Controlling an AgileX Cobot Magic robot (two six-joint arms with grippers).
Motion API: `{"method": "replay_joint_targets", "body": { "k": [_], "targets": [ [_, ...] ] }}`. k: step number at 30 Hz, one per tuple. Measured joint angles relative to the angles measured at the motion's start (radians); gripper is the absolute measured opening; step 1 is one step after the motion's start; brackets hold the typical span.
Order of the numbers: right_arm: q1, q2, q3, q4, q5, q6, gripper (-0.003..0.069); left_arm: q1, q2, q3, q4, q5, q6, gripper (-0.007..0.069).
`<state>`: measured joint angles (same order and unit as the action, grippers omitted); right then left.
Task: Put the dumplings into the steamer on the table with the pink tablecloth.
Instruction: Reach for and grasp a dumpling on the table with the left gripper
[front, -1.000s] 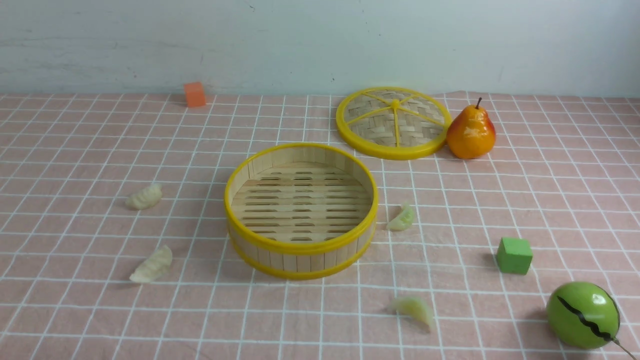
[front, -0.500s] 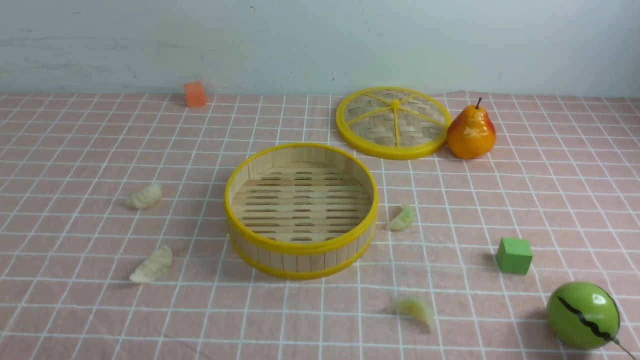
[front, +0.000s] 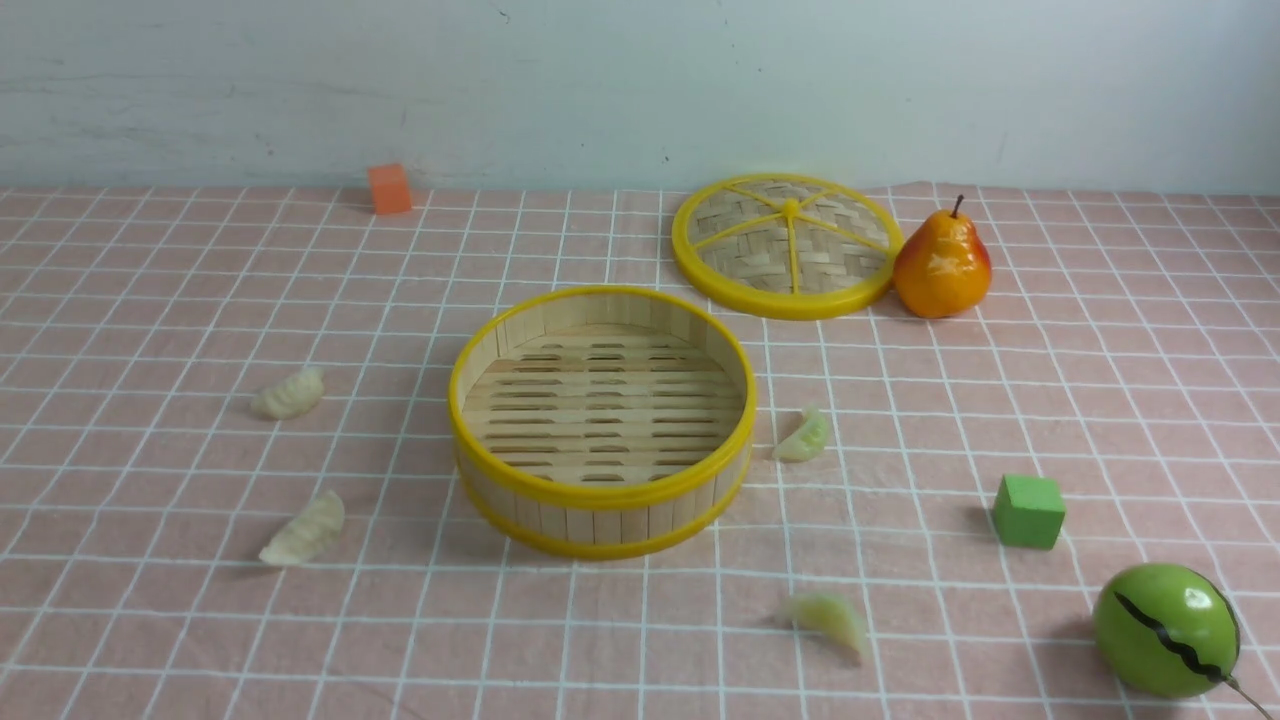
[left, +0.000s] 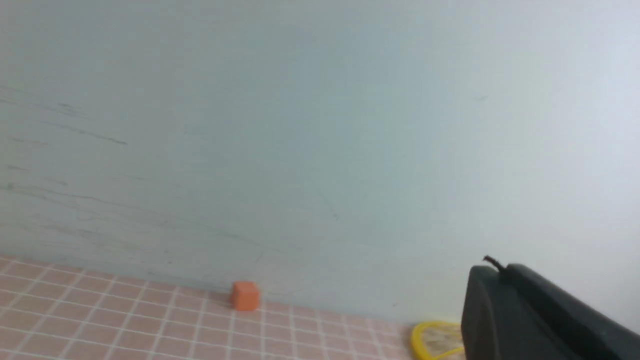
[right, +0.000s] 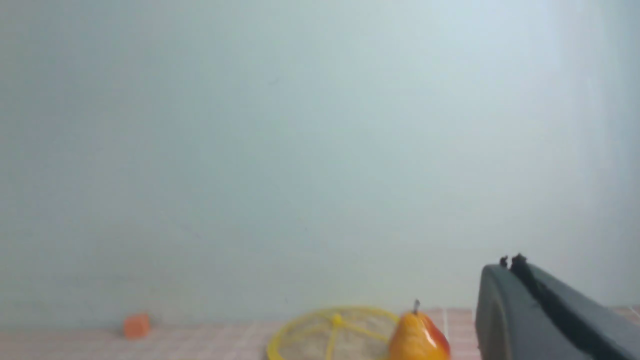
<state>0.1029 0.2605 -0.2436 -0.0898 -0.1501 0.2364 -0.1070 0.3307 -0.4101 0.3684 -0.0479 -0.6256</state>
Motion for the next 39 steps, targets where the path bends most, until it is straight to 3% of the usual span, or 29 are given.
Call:
{"method": "replay_joint_targets", "body": {
  "k": [3,5,10,13,14,16,23,28,30,34,39],
  "targets": [
    [0.0,0.129,-0.057,-0.024,0.095,-0.06,-0.0018,0.0,0.141,-0.059,0.075,-0.011,0.0,-0.0014],
    [0.0,0.29,-0.118,-0.032,0.255,-0.104,-0.0018,0.0,0.319,-0.099,0.127,-0.026,-0.021,-0.0014],
    [0.0,0.527,-0.215,-0.016,0.504,-0.123,-0.0018,-0.018,0.587,-0.189,0.141,0.142,-0.174,-0.0014],
    [0.0,0.698,-0.317,0.079,0.708,-0.193,-0.0018,-0.066,0.748,-0.326,0.118,0.413,-0.218,-0.0014],
    [0.0,0.705,-0.317,0.09,0.716,-0.193,-0.0018,-0.068,0.757,-0.335,0.115,0.427,-0.218,-0.0014],
    [0.0,0.784,-0.377,0.208,0.776,-0.315,-0.0018,-0.078,0.857,-0.448,0.063,0.559,-0.198,-0.0014],
    [0.0,0.861,-0.436,0.574,0.831,-0.723,-0.0018,-0.078,1.137,-0.737,-0.062,0.696,0.016,-0.0008],
    [0.0,0.861,-0.44,0.709,0.884,-0.924,-0.0015,-0.078,1.338,-0.898,-0.069,0.724,0.148,0.0127],
    [0.0,0.861,-0.44,0.739,0.894,-0.976,-0.0012,-0.078,1.456,-0.989,-0.053,0.732,0.172,0.0262],
    [0.0,0.861,-0.44,0.743,0.894,-0.996,-0.001,-0.05,1.616,-1.13,-0.047,0.767,0.176,0.0432],
    [0.0,0.864,-0.44,0.75,0.894,-0.999,-0.0006,0.015,1.779,-1.272,-0.052,0.797,0.179,0.0489]
  ]
}}
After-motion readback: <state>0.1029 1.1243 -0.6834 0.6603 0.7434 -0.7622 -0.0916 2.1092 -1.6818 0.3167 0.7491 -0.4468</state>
